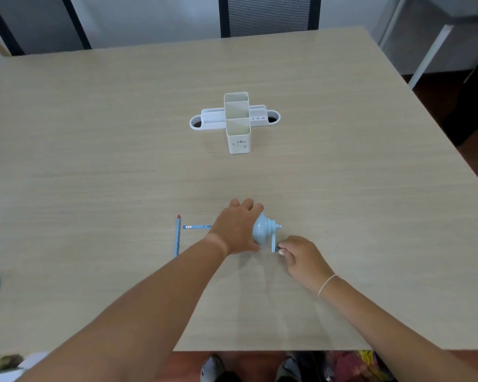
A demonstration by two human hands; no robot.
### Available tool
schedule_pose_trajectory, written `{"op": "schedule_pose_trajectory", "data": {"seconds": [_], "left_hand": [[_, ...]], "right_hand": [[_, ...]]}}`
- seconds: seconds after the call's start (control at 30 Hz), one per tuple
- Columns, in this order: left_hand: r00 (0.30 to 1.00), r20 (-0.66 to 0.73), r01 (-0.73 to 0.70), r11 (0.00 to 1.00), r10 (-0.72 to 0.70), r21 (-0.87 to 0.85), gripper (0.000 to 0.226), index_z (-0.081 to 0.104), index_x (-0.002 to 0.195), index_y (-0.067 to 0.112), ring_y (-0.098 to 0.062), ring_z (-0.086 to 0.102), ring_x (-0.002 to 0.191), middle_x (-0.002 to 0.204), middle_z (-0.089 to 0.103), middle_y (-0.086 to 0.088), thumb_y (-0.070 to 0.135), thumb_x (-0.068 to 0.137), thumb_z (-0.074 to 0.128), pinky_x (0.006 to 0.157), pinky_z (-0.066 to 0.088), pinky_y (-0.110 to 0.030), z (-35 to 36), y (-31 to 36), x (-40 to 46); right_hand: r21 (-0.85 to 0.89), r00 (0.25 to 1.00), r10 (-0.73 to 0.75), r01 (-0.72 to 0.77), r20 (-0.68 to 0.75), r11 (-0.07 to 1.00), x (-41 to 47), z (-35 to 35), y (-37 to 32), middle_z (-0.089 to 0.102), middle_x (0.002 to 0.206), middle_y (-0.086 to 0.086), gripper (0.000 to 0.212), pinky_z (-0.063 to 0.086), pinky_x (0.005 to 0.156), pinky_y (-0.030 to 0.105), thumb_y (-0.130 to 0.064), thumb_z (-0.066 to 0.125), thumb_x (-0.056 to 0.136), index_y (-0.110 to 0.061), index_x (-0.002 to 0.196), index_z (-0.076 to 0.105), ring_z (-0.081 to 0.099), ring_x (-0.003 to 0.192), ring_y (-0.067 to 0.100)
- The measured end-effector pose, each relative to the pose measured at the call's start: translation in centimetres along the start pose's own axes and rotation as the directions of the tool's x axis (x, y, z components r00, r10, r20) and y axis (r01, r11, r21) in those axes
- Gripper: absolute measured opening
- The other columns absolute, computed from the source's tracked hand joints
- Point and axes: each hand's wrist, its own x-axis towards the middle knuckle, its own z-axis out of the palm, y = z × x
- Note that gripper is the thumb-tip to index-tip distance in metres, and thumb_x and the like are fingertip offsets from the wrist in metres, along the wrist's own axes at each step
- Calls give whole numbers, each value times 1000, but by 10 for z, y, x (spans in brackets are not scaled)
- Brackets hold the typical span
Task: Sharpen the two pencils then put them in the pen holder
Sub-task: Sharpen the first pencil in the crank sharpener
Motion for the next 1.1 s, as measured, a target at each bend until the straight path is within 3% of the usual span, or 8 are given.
{"op": "schedule_pose_trajectory", "data": {"seconds": [0.13,0.33,0.43,0.6,0.77,0.93,1.0,1.1], "left_hand": [[1000,-7,3,1000,-3,9,66,44,119,16,-23,36,92,114,50,-3,40,66,75,86,50,-40,1,-1,1],[1000,-17,15,1000,-15,-13,63,45,115,15,-21,33,88,110,51,-3,39,65,75,86,50,-41,1,-2,3],[1000,-7,13,1000,-13,-10,61,45,115,14,-25,40,94,111,50,-3,37,66,74,86,49,-41,0,-1,1],[1000,-18,11,1000,-11,-6,60,46,113,15,-23,38,91,110,51,-2,39,65,74,86,50,-41,1,0,0],[1000,-18,18,1000,-19,-21,62,45,116,14,-27,44,100,112,50,-2,38,66,74,84,50,-38,1,0,0],[1000,-6,18,1000,-18,-8,63,45,117,15,-27,43,100,112,49,-2,37,66,74,82,51,-38,-1,1,-1],[1000,-7,7,1000,-7,1,61,45,116,15,-27,44,99,111,50,-2,37,66,74,83,50,-38,-2,1,-2],[1000,-7,13,1000,-13,-7,59,45,114,15,-28,44,99,110,51,-3,37,67,73,82,50,-37,-1,1,-3]], "right_hand": [[65,978,-125,137,-168,988,-4,-15,-12,45,63,-2,34,23,59,14,-19,36,79,-1,73,64,36,65,8],[12,950,-153,162,-272,987,21,-29,-16,63,67,15,36,28,65,14,-19,34,81,-1,80,65,50,71,18],[42,952,-75,91,-298,995,48,-32,-15,66,73,19,35,31,68,18,-18,38,82,1,83,67,56,76,26],[-67,995,91,-93,-33,993,75,-19,3,64,91,26,21,42,78,36,1,45,85,4,90,65,57,91,36],[-88,991,117,-111,68,990,29,4,9,62,79,17,20,41,71,33,-1,45,87,4,79,62,58,81,33],[70,991,-85,93,-108,993,-8,-18,-16,39,60,-14,30,29,63,10,-17,36,80,-3,71,61,35,66,5],[72,970,-120,138,-210,988,6,-28,-21,54,63,-3,31,29,64,11,-17,37,80,-4,77,65,43,67,9],[47,963,-32,47,-268,998,41,-37,-24,66,75,19,23,32,70,20,-4,44,82,2,83,67,54,73,21]]}}
